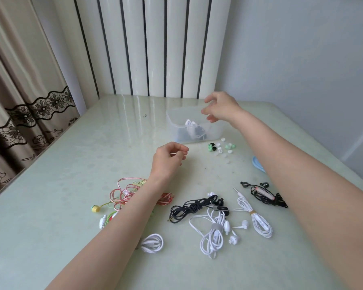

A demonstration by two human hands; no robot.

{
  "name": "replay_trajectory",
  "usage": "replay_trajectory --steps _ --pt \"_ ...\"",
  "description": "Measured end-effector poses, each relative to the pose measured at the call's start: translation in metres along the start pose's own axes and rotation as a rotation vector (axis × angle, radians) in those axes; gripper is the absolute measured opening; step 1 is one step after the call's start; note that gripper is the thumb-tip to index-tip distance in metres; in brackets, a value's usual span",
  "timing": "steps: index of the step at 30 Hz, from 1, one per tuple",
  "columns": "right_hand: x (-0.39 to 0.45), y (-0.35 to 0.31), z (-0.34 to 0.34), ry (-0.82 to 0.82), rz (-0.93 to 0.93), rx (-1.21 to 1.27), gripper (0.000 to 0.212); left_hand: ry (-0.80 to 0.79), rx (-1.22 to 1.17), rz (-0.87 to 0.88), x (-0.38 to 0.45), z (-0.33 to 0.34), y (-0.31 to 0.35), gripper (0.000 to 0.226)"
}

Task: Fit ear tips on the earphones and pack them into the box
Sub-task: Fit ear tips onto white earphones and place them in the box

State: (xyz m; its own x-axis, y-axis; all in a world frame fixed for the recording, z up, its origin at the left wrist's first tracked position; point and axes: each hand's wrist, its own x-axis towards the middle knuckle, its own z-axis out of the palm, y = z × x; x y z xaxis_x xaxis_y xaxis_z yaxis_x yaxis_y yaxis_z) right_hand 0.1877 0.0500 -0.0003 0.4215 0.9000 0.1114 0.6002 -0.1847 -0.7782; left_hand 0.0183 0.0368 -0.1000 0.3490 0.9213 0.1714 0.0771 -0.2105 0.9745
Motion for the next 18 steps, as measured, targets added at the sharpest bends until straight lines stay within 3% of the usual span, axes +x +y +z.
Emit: replay_trajectory --steps 3,5,9,12,15,18 --pt "-0.025 0.003 -0.014 -0.04 -0.049 -0.052 0.017 -0.057 0.043 0.025 -0.001 -0.004 -0.003 0.03" --pt "-0.048 0.011 -0.028 -0.205 -0.018 -0.175 0.012 -0.198 0.118 0.061 -0.006 0.0 0.001 0.028" --pt "-0.082 0.03 -0.034 -0.498 0.016 -0.349 0.013 -0.701 0.242 0.077 -0.02 0.0 0.024 0.009" --pt "-0.095 0.044 -0.028 -0.513 -0.007 -0.351 0.008 -1.018 0.625 -0.03 -0.036 0.001 0.037 0.027" --pt "-0.099 0.06 -0.036 -0.403 -0.023 -0.328 0.009 -0.985 0.767 -0.025 -0.043 0.01 0.044 0.03" --pt "-0.097 0.072 -0.046 -0.263 -0.009 -0.303 0.019 -0.898 0.686 -0.022 -0.044 0.009 0.049 0.023"
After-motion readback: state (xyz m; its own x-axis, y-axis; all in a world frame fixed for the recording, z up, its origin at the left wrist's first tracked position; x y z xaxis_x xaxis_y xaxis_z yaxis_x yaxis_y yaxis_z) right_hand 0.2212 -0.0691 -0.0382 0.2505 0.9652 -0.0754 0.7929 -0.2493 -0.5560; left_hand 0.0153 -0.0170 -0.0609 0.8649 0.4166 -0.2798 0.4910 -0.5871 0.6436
